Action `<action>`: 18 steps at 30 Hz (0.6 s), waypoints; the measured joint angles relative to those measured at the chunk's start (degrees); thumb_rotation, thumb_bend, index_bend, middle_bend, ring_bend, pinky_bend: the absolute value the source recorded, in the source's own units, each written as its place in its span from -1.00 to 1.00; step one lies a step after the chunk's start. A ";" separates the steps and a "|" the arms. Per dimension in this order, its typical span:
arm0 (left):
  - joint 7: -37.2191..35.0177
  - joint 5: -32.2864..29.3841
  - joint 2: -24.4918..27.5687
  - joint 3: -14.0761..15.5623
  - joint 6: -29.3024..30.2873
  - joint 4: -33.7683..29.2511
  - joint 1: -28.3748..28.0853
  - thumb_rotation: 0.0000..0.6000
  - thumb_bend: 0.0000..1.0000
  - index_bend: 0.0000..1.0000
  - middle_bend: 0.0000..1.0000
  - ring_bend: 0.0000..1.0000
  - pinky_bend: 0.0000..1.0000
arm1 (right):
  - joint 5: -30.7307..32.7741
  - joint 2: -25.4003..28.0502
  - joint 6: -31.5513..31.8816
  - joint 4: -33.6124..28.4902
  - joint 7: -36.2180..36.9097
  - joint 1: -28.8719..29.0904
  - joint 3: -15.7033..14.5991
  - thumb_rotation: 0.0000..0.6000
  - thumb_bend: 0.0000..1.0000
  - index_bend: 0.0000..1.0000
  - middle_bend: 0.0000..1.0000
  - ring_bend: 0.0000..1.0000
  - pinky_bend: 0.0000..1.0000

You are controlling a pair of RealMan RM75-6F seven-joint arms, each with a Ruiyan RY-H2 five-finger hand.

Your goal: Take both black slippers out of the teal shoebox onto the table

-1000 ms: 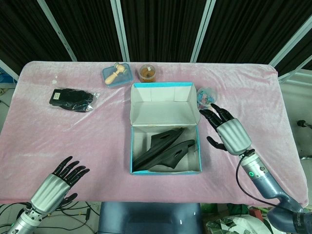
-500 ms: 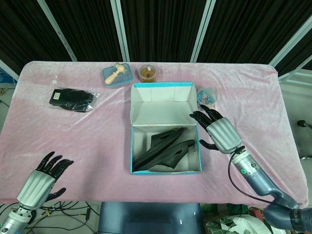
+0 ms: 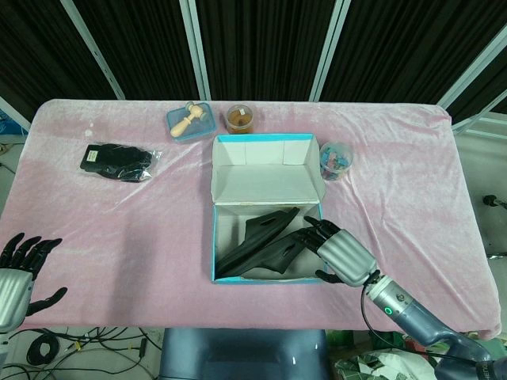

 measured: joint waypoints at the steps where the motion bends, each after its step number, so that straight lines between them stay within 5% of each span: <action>1: -0.14 -0.27 0.32 -0.23 0.10 -0.23 0.03 1.00 -1.00 -0.67 -0.54 -0.70 -0.84 | 0.29 -0.52 -0.49 0.23 -0.61 0.13 -0.03 1.00 -0.69 -0.53 -0.63 -0.90 -0.62; 18: 0.30 -2.24 2.02 -0.66 -3.54 -2.49 -1.14 1.00 -1.00 -0.70 -0.56 -0.71 -0.84 | 5.59 -4.67 -3.98 4.78 -3.11 2.85 2.21 1.00 -0.69 -0.50 -0.63 -0.90 -0.62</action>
